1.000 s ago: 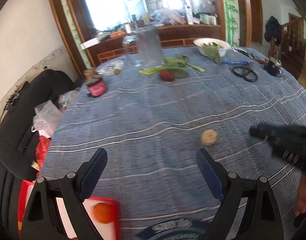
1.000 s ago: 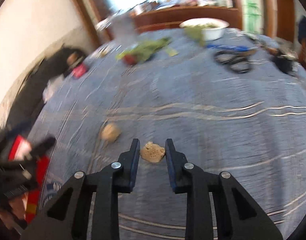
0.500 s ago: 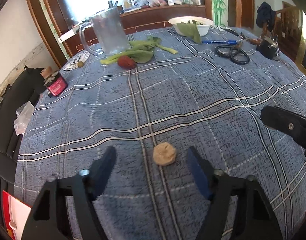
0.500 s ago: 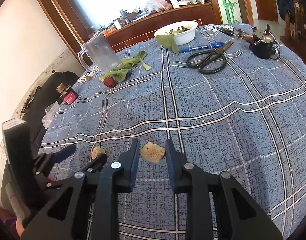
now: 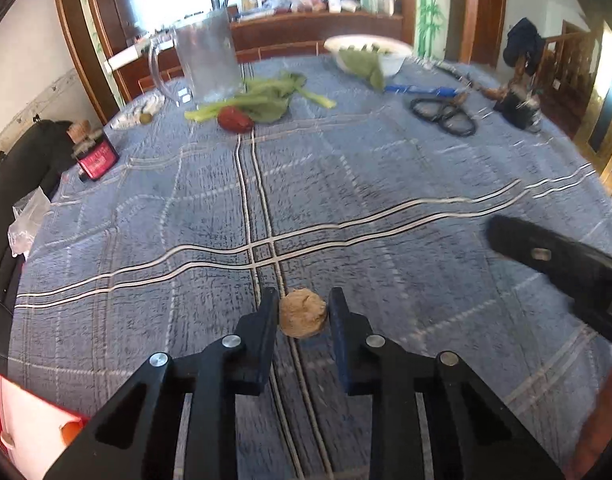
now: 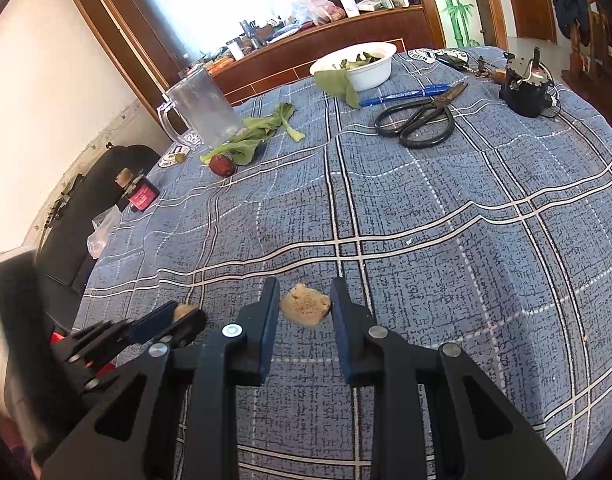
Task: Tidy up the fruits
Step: 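Grasp a beige cube with the right tool while the left tool grasps another beige cube, then carry both beige cubes in the right and left tools over the red tray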
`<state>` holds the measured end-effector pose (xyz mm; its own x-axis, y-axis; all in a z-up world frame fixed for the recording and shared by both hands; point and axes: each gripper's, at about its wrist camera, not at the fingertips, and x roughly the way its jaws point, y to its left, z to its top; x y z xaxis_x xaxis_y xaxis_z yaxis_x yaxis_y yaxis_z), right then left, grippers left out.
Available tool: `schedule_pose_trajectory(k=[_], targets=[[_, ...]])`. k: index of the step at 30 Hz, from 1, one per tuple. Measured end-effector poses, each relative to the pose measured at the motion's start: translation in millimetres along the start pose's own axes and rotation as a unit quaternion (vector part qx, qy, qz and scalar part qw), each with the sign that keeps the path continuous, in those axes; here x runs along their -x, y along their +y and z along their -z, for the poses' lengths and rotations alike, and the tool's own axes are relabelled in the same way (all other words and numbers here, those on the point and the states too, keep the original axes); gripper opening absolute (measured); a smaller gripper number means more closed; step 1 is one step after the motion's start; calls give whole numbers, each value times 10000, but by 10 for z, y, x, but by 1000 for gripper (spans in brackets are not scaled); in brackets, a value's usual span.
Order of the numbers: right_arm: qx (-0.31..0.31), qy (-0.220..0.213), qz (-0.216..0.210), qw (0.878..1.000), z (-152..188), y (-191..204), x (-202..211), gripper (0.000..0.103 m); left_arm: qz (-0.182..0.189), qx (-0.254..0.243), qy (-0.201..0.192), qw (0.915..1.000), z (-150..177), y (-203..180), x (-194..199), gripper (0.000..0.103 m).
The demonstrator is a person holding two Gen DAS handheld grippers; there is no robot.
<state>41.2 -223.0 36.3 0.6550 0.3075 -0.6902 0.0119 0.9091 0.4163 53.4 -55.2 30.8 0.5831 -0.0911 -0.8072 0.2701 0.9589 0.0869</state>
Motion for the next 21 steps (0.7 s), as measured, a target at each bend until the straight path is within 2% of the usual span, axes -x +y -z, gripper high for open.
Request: schedule_pose_trajectory(k=[5,10,15,18,21], targets=[[9,-142,-121,9998,4,39,75,28,-18,9,-431,9991,128,-13,552,25],[100,-382,-214,9990,15,120,174,28,-84,304,-826,9961,471,200,1155,25],[415,-592,-318,9969,95,300,270,28,-92,706,-930,9931,1002,485,1563,25],[672,-643,-321,9951,213,473,311,28,-315,972,-909,9906,1320,742,1698,25],[876,-439,-542,9937,374,743,316,28,-659,1368,-801,9852,1587,1158,1782,25]])
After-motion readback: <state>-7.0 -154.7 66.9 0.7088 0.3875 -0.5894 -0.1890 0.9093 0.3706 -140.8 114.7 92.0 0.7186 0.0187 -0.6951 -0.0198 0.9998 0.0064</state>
